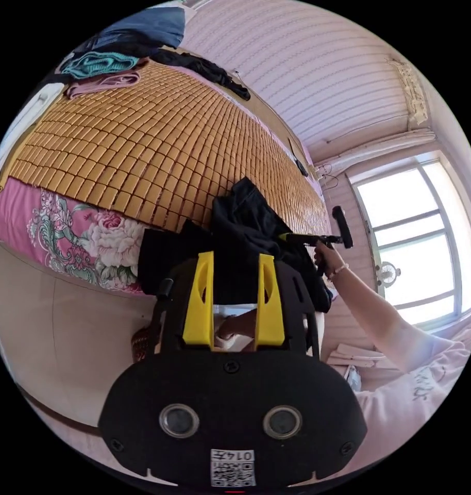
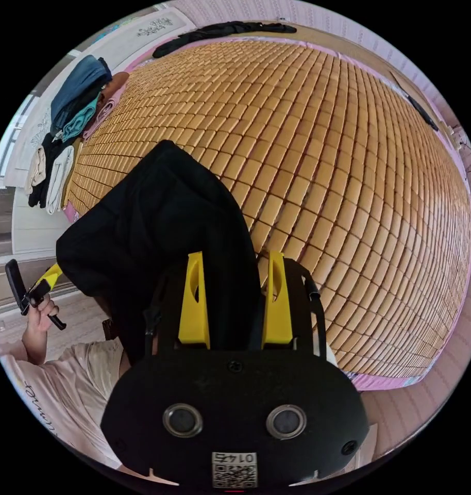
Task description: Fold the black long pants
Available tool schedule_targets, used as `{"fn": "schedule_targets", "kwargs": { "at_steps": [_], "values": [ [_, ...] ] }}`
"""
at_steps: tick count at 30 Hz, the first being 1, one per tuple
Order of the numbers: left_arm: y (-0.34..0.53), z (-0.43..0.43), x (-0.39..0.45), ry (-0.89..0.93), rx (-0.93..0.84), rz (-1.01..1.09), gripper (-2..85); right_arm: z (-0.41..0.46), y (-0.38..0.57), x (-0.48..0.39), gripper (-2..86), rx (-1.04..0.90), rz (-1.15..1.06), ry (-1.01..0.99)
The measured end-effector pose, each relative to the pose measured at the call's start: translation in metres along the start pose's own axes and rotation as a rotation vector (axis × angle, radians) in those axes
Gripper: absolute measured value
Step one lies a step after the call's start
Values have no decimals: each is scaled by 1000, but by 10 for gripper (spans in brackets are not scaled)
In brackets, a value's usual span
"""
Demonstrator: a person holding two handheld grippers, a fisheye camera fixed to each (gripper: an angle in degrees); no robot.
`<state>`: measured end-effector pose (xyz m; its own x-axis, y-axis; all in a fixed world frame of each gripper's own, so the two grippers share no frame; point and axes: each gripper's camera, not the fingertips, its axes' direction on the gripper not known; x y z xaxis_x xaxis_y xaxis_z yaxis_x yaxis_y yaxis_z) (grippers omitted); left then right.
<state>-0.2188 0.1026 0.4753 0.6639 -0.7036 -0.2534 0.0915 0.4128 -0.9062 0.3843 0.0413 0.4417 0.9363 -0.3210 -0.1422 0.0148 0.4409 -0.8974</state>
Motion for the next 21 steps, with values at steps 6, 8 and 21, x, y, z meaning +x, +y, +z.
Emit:
{"fn": "schedule_targets", "kwargs": {
  "at_steps": [6, 8, 21],
  "values": [
    [-18, 56, 7, 69, -71, -28, 163, -1, 32, -7, 28, 31, 22, -157],
    [-29, 79, 23, -124, -178, 127, 109, -13, 52, -8, 19, 97, 41, -189],
    [-2, 16, 209, -219, -82, 814, 21, -147, 215, 45, 8, 731, 289, -301]
  ]
}}
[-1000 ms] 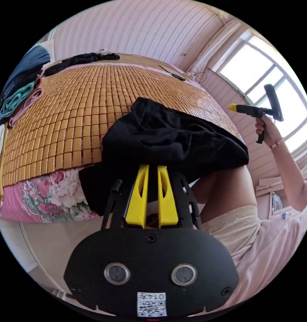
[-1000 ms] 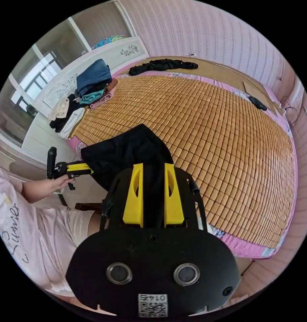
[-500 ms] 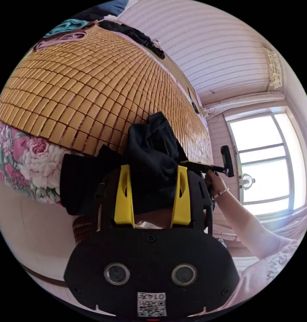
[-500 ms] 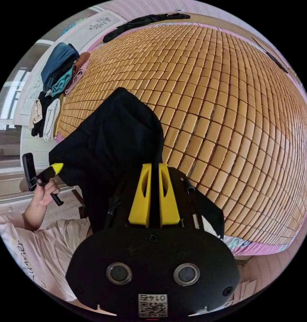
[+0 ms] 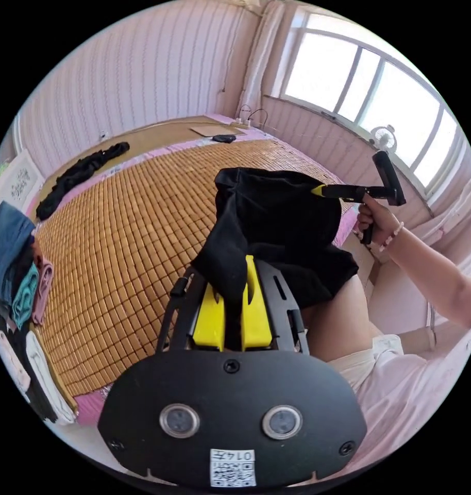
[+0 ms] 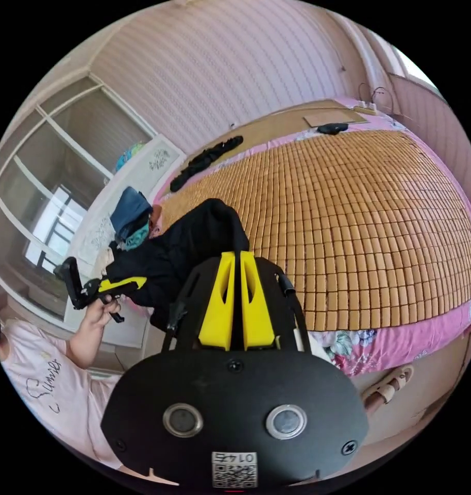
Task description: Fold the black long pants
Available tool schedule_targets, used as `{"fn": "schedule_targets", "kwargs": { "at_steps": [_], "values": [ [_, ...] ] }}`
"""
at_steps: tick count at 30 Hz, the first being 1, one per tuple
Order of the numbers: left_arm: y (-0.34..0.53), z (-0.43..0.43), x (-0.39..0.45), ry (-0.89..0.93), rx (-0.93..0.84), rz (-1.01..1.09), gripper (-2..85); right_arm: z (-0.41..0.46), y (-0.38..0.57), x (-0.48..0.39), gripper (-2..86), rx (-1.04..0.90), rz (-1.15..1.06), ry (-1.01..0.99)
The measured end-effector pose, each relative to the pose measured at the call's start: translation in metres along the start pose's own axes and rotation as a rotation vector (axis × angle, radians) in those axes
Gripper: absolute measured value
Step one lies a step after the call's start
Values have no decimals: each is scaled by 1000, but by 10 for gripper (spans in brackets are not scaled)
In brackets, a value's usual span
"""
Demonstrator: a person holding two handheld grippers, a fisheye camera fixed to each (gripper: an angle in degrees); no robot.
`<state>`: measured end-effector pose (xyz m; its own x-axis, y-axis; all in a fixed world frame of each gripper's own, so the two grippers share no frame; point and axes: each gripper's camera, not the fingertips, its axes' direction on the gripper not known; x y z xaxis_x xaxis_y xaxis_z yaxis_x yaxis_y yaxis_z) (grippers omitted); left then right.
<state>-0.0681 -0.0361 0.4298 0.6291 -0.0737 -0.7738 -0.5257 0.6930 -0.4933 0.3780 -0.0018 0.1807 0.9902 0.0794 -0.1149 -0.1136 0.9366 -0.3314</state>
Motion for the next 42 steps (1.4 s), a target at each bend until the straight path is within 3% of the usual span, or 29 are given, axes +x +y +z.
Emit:
{"fn": "schedule_targets", "kwargs": {
  "at_steps": [2, 6, 9, 11, 14, 15, 17, 18, 20, 26, 29, 35, 42],
  "values": [
    [-24, -23, 29, 44, 69, 74, 16, -70, -9, 13, 8, 224, 54, -39],
    [-73, -70, 84, 107, 251, 196, 11, -183, -56, 1, 7, 415, 33, 22],
    [-120, -143, 125, 207, 478, 276, 9, -300, -125, -84, 7, 573, -181, 176],
    [-143, -216, 136, 355, 689, 300, 9, -390, -168, -184, 7, 778, -358, 223],
    [-145, -286, 122, 431, 878, 298, 9, -418, -227, -295, 7, 687, -510, 233],
    [-142, -294, 119, 382, 900, 300, 10, -410, -237, -313, 7, 646, -533, 261],
    [-120, -303, 108, 62, 915, 246, 12, -342, -265, -363, 6, 486, -599, 409],
    [-115, -299, 104, -5, 893, 226, 12, -317, -270, -369, 6, 445, -607, 445],
    [-93, -263, 82, -150, 708, 165, 12, -202, -277, -366, 6, 255, -617, 487],
    [-14, -150, 20, -203, 212, -40, 8, 61, -211, -284, 6, -203, -541, 308],
    [19, -122, 7, -203, 97, -86, 7, 134, -168, -250, 6, -345, -477, 262],
    [53, -107, -14, -167, 37, -154, 7, 165, -147, -229, 5, -413, -437, 249],
    [55, -118, -25, -154, 91, -172, 10, 153, -180, -256, 8, -356, -517, 240]
  ]
}}
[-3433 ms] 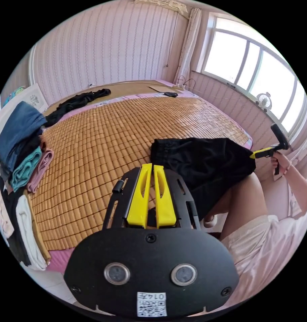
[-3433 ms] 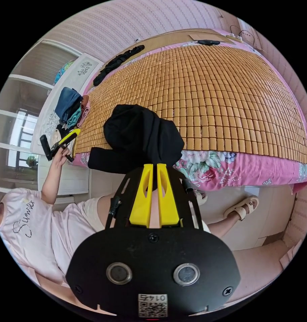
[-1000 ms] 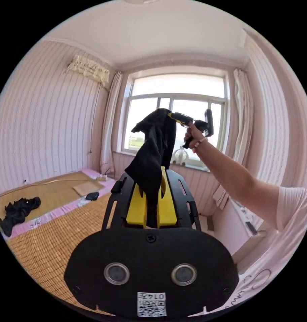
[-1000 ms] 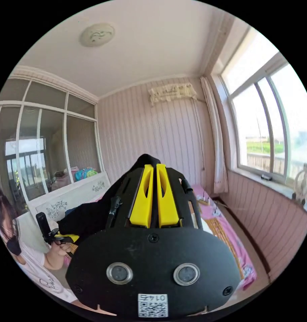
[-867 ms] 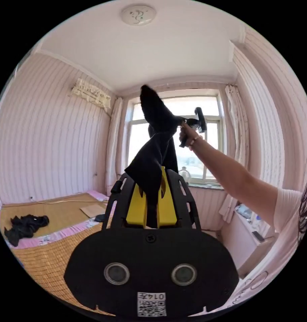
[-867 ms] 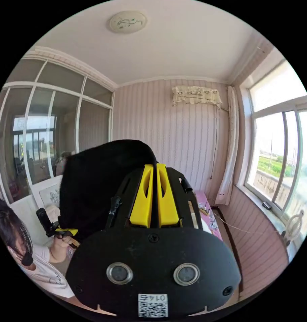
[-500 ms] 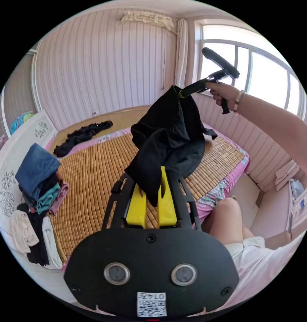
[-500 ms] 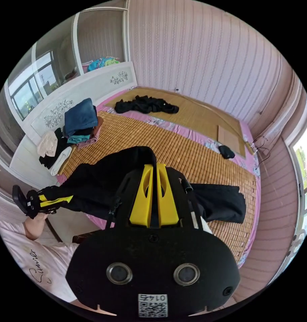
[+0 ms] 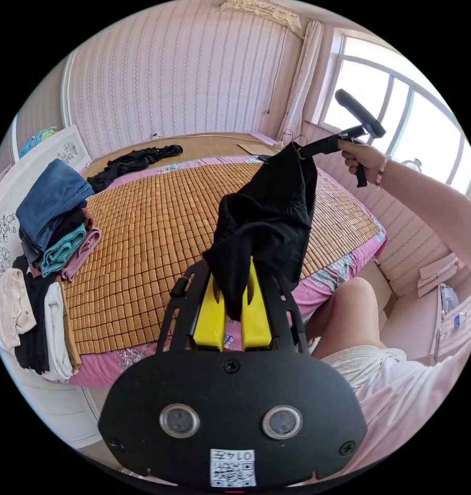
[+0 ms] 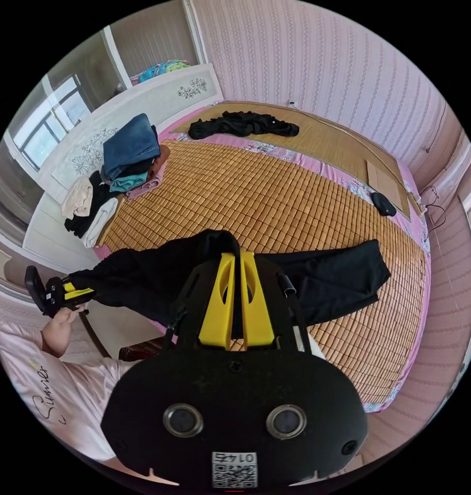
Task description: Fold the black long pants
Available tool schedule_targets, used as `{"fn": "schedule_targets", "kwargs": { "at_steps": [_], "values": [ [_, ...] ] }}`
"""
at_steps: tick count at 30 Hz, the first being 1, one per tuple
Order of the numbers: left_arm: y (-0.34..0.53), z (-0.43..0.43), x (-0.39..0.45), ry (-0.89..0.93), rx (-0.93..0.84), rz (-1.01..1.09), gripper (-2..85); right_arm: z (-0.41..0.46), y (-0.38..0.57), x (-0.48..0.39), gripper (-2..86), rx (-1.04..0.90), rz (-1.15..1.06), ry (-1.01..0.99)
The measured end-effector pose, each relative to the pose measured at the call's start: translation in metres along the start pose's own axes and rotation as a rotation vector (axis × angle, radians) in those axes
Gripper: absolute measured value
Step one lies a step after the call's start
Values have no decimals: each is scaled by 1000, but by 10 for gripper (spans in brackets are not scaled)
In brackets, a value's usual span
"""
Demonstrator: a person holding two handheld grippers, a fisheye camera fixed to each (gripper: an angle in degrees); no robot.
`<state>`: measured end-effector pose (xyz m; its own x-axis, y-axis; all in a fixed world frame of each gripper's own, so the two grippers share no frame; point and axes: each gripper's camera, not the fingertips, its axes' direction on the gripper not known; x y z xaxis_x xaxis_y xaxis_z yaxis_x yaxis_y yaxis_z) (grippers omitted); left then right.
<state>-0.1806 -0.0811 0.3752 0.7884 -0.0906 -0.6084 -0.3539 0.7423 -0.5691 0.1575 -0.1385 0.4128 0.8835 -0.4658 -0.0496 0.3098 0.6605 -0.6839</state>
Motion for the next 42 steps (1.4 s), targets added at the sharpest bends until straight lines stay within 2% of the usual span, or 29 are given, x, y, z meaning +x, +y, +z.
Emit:
{"fn": "schedule_targets", "kwargs": {
  "at_steps": [6, 9, 11, 15, 17, 19, 25, 29, 32, 36, 42],
  "values": [
    [2, -31, -31, -58, 60, -54, 22, -9, -79, -43, 27, 27, -154, -75],
    [17, -55, -76, -172, 88, -195, 37, -7, -129, -84, 78, 27, -205, -145],
    [39, -55, -125, -247, 39, -344, 54, 0, -141, -106, 110, 66, -228, -187],
    [82, -40, -174, -318, -63, -494, 73, 27, -104, -101, 119, 65, -255, -161],
    [110, -35, -185, -355, -85, -541, 73, 48, -47, -67, 124, 38, -220, -140],
    [126, -30, -185, -318, -86, -558, 71, 63, 9, -27, 128, 3, -126, -154],
    [127, 10, -152, -105, -114, -416, 66, 67, 228, 93, 116, -57, 311, -122],
    [93, 41, -100, 1, -165, -243, 66, 24, 371, 132, 107, 101, 599, -22],
    [65, 51, -51, 13, -175, -107, 68, 6, 437, 150, 105, 190, 693, 25],
    [39, 50, 7, 16, -144, 46, 74, 13, 459, 177, 105, 271, 696, -19],
    [15, 26, 83, -1, -27, 155, 83, 78, 405, 227, 109, 279, 590, -150]
  ]
}}
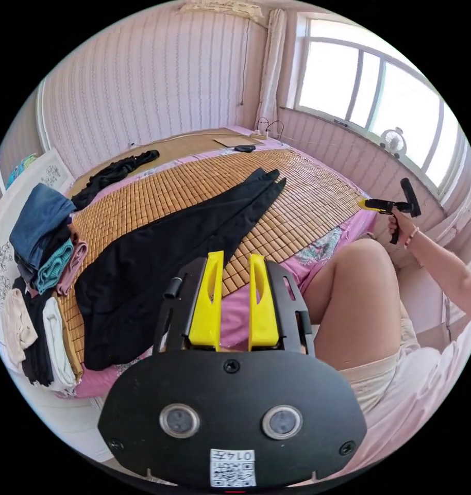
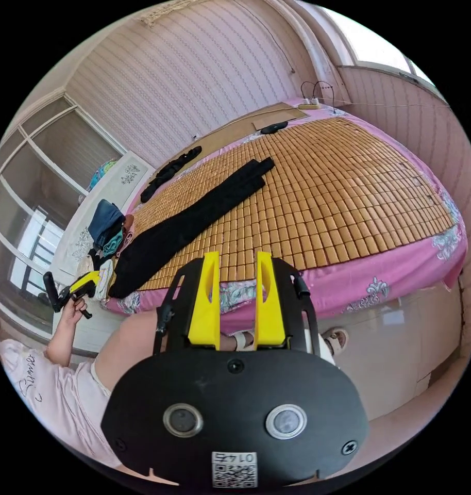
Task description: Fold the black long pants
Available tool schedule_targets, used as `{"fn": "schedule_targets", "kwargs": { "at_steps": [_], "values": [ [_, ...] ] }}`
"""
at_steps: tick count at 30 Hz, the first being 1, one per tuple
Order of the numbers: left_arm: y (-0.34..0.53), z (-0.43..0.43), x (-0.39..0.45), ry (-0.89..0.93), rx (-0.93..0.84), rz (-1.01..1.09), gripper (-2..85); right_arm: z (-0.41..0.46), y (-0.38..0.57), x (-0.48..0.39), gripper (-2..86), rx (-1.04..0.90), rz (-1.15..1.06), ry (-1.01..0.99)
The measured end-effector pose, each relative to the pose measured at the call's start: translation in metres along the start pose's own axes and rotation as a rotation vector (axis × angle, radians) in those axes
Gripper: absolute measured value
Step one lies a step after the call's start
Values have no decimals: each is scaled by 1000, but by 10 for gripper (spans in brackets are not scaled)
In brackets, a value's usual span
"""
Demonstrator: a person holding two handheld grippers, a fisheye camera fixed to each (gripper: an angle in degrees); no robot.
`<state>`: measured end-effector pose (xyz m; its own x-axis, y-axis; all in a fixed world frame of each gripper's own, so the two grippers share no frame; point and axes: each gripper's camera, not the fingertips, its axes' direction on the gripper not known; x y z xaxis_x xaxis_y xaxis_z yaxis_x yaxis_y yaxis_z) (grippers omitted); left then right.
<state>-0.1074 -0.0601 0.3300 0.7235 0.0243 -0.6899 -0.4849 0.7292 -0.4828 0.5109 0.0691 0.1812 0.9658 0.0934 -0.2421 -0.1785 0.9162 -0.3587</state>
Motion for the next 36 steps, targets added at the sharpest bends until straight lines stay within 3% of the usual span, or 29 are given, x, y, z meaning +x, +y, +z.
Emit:
{"fn": "schedule_targets", "kwargs": {
  "at_steps": [5, 14, 24, 36],
  "values": [
    [-40, -22, 51, -198, -32, 132, 89, 49, -42, 13, 112, -50, -83, -132],
    [-75, -37, 76, -447, -84, 194, 102, 117, -22, 13, 122, -204, -260, -122],
    [-53, 34, -8, -289, -166, 117, 114, 170, -68, 25, 156, -182, -100, -92],
    [-22, 191, -108, -69, -315, -38, 134, 224, -166, 82, 157, -73, 96, 78]
  ]
}}
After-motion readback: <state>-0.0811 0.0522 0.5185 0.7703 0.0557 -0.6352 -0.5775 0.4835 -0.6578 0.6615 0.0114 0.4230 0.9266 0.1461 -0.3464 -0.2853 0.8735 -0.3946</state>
